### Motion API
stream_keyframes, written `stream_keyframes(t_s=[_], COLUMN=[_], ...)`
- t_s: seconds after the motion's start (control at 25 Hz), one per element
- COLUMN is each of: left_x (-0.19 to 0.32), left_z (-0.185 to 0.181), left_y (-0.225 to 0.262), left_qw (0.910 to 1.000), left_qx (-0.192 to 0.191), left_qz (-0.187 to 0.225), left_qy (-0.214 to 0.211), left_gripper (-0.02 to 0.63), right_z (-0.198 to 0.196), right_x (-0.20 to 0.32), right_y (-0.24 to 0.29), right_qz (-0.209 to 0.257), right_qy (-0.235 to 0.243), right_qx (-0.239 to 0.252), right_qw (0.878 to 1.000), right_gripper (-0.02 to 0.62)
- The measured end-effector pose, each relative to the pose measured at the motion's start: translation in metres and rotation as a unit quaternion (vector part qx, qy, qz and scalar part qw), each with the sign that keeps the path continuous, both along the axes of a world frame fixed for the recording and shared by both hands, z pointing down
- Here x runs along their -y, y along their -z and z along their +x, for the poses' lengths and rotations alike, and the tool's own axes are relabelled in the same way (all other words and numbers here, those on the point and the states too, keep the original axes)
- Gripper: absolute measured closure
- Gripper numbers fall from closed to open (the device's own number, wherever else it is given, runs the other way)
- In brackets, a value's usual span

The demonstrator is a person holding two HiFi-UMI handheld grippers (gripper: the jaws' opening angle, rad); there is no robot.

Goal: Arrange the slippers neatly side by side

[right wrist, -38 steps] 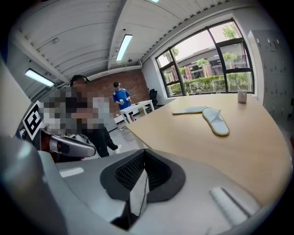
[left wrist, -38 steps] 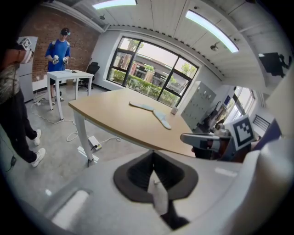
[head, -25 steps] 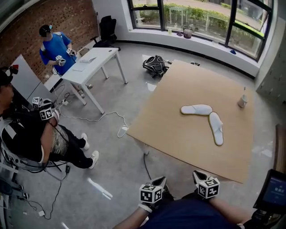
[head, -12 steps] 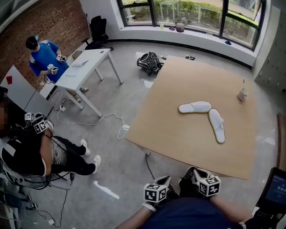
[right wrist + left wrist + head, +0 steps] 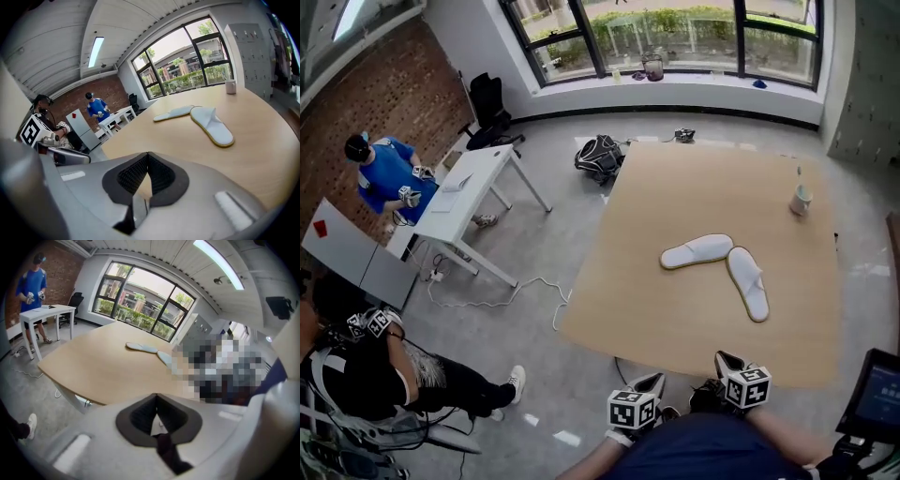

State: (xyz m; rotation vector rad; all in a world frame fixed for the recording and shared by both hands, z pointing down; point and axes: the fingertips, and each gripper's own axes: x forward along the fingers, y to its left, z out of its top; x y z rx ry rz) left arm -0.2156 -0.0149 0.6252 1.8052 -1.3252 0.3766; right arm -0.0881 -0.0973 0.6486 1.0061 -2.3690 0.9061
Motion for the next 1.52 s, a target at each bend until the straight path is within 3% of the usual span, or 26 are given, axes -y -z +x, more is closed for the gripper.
stream_keyframes(t_s=[0.36, 0.68, 0.88, 1.0, 1.16, 1.32, 1.44, 1.52], left_x=[0.086, 0.147, 0.185, 0.209, 0.254, 0.297, 0.312, 0.327], left_z=[0.054, 0.092, 0.100, 0.095, 0.081, 0.060, 0.056, 0.050], left_y=[-0.004, 0.006, 0.003, -0.002, -0.012, -0.030, -0.041, -0.050], left_qw=[0.9974, 0.9927, 0.9858, 0.9769, 0.9585, 0.9282, 0.9005, 0.8716], left_qx=[0.021, 0.050, 0.081, 0.104, 0.153, 0.220, 0.255, 0.285], left_qz=[0.002, 0.024, 0.039, 0.039, 0.048, 0.067, 0.076, 0.091], left_qy=[-0.069, -0.107, -0.142, -0.182, -0.236, -0.293, -0.344, -0.389], left_gripper=[0.601, 0.601, 0.600, 0.538, 0.491, 0.446, 0.431, 0.399], right_z=[0.056, 0.083, 0.100, 0.107, 0.118, 0.125, 0.131, 0.129], right_x=[0.063, 0.097, 0.120, 0.137, 0.159, 0.171, 0.173, 0.182], right_y=[-0.009, -0.018, -0.019, -0.012, -0.005, -0.008, -0.017, -0.023], right_qz=[-0.011, -0.026, 0.004, 0.033, 0.061, 0.068, 0.066, 0.078], right_qy=[-0.058, -0.085, -0.098, -0.105, -0.106, -0.083, -0.047, -0.016], right_qx=[0.002, 0.026, 0.020, 0.008, -0.022, -0.056, -0.082, -0.108], right_qw=[0.998, 0.996, 0.995, 0.994, 0.992, 0.993, 0.993, 0.991], right_gripper=[0.584, 0.584, 0.584, 0.584, 0.584, 0.584, 0.584, 0.551])
